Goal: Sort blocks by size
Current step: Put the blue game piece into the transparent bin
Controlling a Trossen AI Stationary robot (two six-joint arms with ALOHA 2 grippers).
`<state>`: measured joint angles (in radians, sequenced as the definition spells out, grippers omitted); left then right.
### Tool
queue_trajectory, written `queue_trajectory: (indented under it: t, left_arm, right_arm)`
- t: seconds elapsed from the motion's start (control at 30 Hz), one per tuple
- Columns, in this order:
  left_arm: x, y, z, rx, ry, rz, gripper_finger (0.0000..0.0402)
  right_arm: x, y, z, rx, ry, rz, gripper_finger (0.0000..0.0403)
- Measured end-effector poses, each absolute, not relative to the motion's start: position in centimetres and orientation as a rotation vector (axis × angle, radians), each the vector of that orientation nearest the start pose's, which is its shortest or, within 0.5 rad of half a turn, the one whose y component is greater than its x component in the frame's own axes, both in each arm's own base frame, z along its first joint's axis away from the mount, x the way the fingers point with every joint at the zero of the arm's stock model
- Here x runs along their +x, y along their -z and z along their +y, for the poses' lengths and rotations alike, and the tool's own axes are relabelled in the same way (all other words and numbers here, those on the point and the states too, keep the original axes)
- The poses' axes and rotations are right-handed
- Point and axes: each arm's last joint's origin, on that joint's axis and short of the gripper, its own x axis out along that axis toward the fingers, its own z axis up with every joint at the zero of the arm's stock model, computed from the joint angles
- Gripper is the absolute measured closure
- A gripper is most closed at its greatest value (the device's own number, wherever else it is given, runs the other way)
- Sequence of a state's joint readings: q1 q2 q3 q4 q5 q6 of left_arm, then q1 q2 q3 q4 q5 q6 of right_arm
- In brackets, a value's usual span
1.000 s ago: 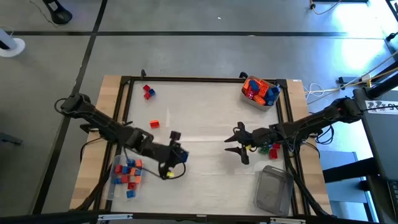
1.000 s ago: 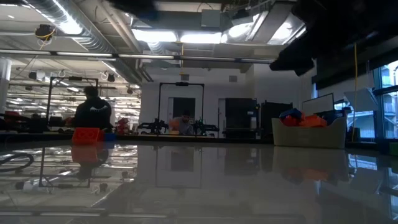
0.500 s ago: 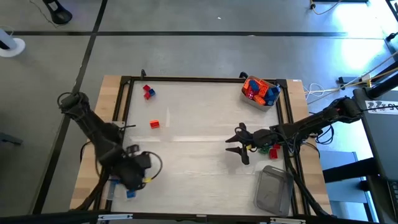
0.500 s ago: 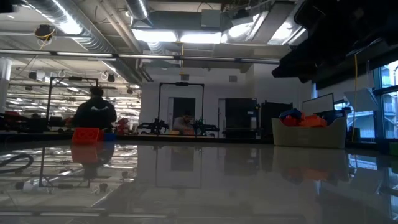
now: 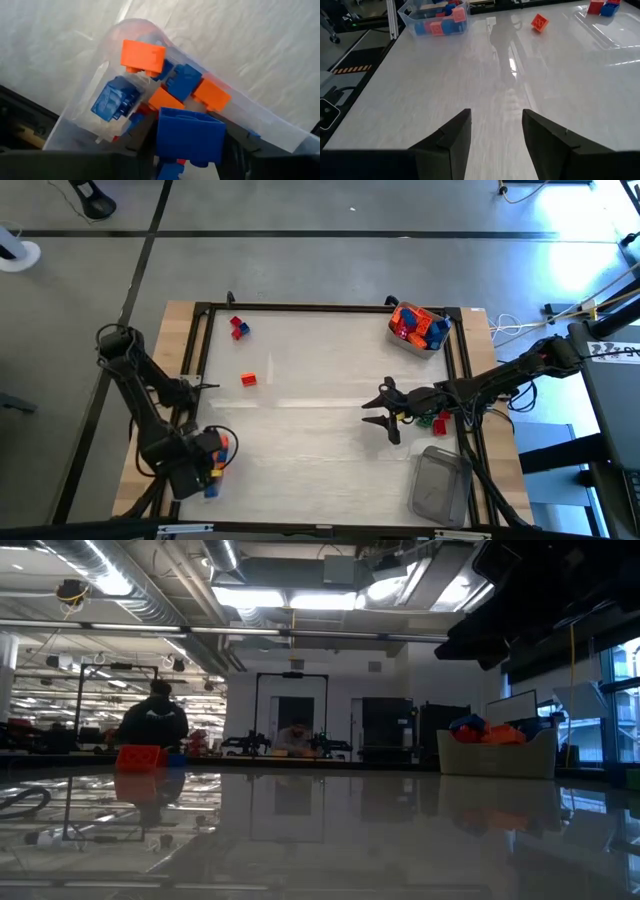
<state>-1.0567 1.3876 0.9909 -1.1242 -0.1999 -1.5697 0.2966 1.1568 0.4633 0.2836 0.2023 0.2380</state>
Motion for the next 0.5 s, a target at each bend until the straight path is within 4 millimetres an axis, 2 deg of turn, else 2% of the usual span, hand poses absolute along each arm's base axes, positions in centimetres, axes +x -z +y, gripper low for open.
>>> queue_trajectory:
  t: [0.1, 0.27, 0.37, 0.5]
  left_arm:
    - [11.9, -22.8, -19.2, -0.420, -0.424, 1.319, 0.0249]
    - [12.4, -22.8, -18.9, -0.470, -0.462, 1.332, 0.0195]
    - [12.7, -22.7, -18.8, -0.469, -0.438, 1.373, 0.0168]
    - [13.0, -23.4, -18.4, -0.482, -0.398, 1.393, 0.0153]
  right_arm:
    - [22.0, -19.6, 6.1, 0.133, -0.045, 0.406, 0.0226]
    - [22.0, -19.6, 6.1, 0.132, -0.045, 0.406, 0.0226]
    - [22.0, -19.6, 6.1, 0.132, -0.045, 0.407, 0.0226]
    - [22.0, -19.6, 6.1, 0.132, -0.045, 0.407, 0.0226]
